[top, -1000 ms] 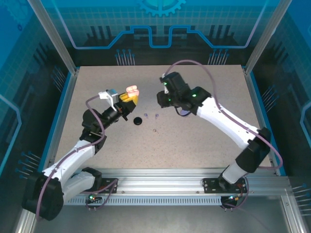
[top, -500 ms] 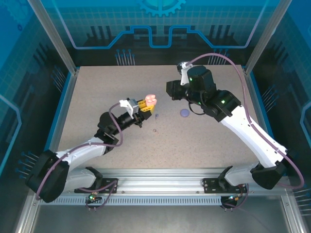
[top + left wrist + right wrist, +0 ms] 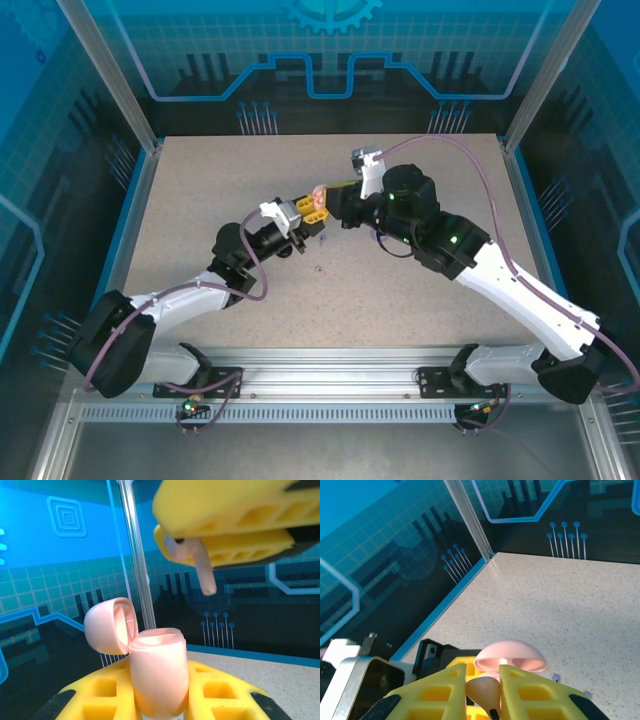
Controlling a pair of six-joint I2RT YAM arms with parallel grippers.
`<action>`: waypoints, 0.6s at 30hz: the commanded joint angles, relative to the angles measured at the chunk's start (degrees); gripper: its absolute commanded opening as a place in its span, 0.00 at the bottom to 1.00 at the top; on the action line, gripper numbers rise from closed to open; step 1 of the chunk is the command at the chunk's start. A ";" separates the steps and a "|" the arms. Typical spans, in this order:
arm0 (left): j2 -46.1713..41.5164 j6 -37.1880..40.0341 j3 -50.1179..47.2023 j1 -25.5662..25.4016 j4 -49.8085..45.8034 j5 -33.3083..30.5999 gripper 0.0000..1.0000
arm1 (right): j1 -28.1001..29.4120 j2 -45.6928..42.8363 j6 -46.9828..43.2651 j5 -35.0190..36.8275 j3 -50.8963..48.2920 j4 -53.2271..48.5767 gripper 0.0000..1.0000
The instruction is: Insert wireless bluetooth earbuds into charging case
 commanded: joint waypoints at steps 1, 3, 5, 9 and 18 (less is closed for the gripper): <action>0.39 1.89 2.27 -0.47 3.90 1.39 0.00 | 1.21 -2.37 -1.47 1.94 -1.63 6.92 0.21; 0.42 1.81 2.62 -0.42 3.73 1.80 0.00 | 1.34 -2.60 -1.64 2.03 -2.23 8.13 0.21; 0.41 1.70 2.67 -0.49 3.71 1.99 0.00 | 1.54 -2.56 -1.84 1.94 -2.35 8.96 0.21; 0.35 1.56 2.36 -0.54 3.68 1.99 0.00 | 1.72 -1.91 -1.90 1.75 -1.84 9.21 0.21; -0.47 1.55 2.62 -0.58 2.79 1.89 0.00 | 1.78 -0.04 -1.57 1.74 -1.80 10.23 0.21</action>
